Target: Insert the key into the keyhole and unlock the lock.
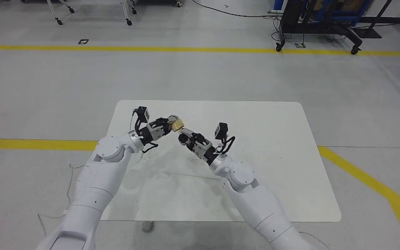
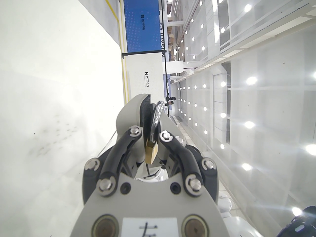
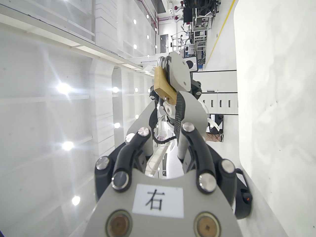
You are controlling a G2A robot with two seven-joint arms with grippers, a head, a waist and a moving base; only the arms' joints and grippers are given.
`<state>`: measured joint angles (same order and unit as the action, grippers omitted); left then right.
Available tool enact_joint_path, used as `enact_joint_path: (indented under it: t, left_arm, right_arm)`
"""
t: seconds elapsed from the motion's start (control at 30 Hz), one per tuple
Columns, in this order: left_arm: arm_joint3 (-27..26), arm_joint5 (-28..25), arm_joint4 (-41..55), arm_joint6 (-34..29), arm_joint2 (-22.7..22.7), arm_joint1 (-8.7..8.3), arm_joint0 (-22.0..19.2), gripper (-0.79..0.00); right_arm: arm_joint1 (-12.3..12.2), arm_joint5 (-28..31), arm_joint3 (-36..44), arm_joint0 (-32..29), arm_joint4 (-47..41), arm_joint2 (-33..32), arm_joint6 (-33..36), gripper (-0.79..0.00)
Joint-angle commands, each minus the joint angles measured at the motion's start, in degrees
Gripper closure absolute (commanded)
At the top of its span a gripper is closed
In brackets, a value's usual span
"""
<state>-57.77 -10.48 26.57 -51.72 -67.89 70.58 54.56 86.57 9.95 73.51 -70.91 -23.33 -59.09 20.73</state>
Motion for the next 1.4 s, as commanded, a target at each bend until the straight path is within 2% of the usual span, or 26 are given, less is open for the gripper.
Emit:
enact_joint_path:
  t: [0.0, 0.03, 0.07, 0.1, 0.23, 0.37, 0.57, 0.77, 1.03, 1.13, 1.2, 1.23, 1.27, 1.3, 1.33, 1.37]
  left_arm:
    - [-0.1, -0.2, -0.3, 0.1, 0.1, 0.00, 0.0, 0.000]
    - [-0.1, -0.2, -0.3, 0.1, 0.1, 0.00, 0.1, 0.000]
    - [-0.1, -0.2, -0.4, 0.1, 0.2, 0.01, 0.1, 0.000]
    - [-0.1, -0.2, -0.5, 0.2, 0.2, 0.01, 0.1, 0.000]
    - [-0.3, -0.6, -0.9, 0.0, 0.3, 0.00, 0.1, 0.000]
    - [-0.6, -1.5, -1.2, -0.4, 0.4, -0.03, 0.2, 0.000]
    - [-1.1, -3.6, -0.4, -1.0, 0.1, -0.01, 0.6, 0.000]
    - [-1.5, -5.5, 0.2, -0.9, -0.3, -0.01, 0.8, 0.000]
    - [-2.0, -7.9, 0.5, -1.5, -0.3, 0.01, 1.2, 0.000]
    - [-1.9, -8.0, 0.5, -1.5, -0.4, -0.01, 1.2, 0.000]
    - [-1.7, -7.5, 0.5, -1.2, -0.4, -0.02, 1.2, 0.000]
    - [-1.6, -7.0, 0.4, -1.0, -0.4, -0.03, 1.1, 0.000]
    - [-1.5, -6.7, 0.3, -0.9, -0.4, -0.03, 1.0, 0.000]
    - [-1.4, -6.3, 0.2, -0.9, -0.3, -0.02, 1.0, 0.000]
    - [-1.3, -5.9, 0.0, -0.8, -0.2, -0.02, 1.0, 0.000]
    - [-1.3, -5.6, -0.1, -0.7, -0.1, 0.00, 0.9, 0.000]
  right_arm:
    - [0.0, 0.0, 0.1, -0.1, 1.0, 0.1, -0.7, -0.114]
    - [0.0, 0.0, 0.2, -0.1, 1.4, 0.3, -1.1, -0.099]
    - [0.0, 0.0, 0.3, -0.1, 1.7, 0.4, -1.3, -0.025]
    - [0.0, 0.0, 0.3, -0.2, 1.7, 0.5, -1.4, 0.000]
    - [0.2, -0.5, 0.3, -0.3, 0.3, 0.6, -1.3, 0.000]
    - [0.4, -2.7, -0.2, -0.3, -5.5, -0.1, 0.5, 0.000]
    - [0.6, -8.6, -1.6, 0.0, -20.6, -2.6, 8.3, 0.000]
    - [0.7, -15.0, -4.9, 1.4, -30.4, -4.1, 15.3, 0.000]
    - [0.6, -20.5, -7.2, 3.0, -35.3, -4.8, 18.4, 0.000]
    - [0.5, -18.8, -6.8, 3.2, -33.1, -4.7, 18.3, 0.000]
    - [0.2, -15.5, -5.9, 3.2, -28.6, -4.5, 18.1, 0.000]
    - [0.0, -13.4, -5.3, 3.0, -25.6, -4.3, 17.6, -0.040]
    - [-0.2, -11.5, -4.8, 2.6, -22.8, -4.2, 16.5, -0.219]
    - [-0.3, -9.2, -4.1, 2.2, -19.9, -4.2, 14.5, -0.342]
    - [-0.4, -7.8, -3.2, 1.6, -17.9, -3.9, 13.6, -0.382]
    - [-0.4, -7.4, -2.4, 1.0, -17.4, -3.7, 13.3, -0.529]
